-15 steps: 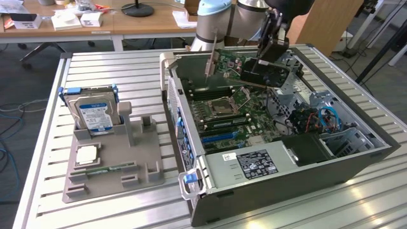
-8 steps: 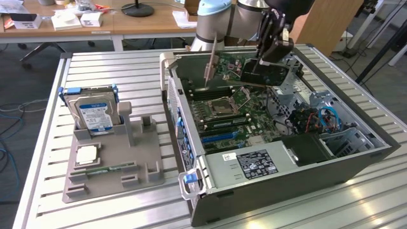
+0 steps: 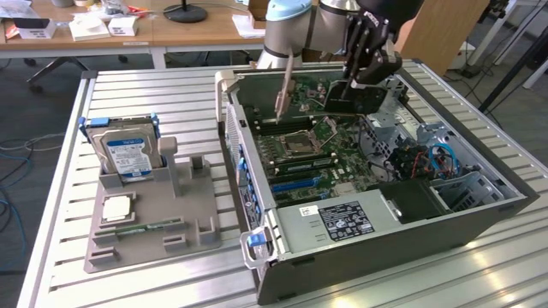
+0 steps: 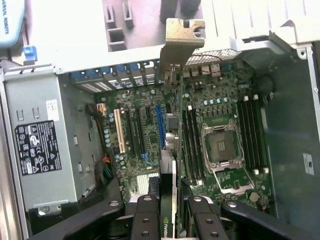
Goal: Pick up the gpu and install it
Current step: 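Insert the gpu into the slot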
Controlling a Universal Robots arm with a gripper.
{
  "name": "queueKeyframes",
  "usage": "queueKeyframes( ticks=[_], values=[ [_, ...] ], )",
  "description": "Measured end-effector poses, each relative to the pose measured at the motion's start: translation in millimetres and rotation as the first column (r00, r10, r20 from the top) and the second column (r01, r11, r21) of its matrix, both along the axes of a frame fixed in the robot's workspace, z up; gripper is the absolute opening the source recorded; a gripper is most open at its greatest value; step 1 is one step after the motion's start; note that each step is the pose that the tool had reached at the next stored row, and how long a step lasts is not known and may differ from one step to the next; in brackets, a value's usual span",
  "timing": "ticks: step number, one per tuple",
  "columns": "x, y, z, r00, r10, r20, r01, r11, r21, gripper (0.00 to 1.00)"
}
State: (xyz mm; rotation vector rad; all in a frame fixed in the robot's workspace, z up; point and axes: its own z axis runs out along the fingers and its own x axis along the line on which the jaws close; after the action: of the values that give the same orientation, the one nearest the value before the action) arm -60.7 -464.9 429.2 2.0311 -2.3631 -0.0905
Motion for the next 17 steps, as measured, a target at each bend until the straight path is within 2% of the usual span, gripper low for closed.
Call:
queueKeyframes(
  ticks=[3,7,12,17],
  values=[
    [0.0,0.0,0.0,0.9991,0.041,0.0,-0.041,0.9991,-0.0001,0.26],
    [0.1,0.2,-0.5,0.9988,0.048,0.0009,-0.048,0.9988,0.0002,0.26],
    [0.0,0.7,-1.9,0.9975,0.069,0.0145,-0.069,0.9976,-0.001,0.26],
    [-0.5,1.3,-4.9,0.9962,0.084,0.0209,-0.084,0.9964,-0.0013,0.26]
  ],
)
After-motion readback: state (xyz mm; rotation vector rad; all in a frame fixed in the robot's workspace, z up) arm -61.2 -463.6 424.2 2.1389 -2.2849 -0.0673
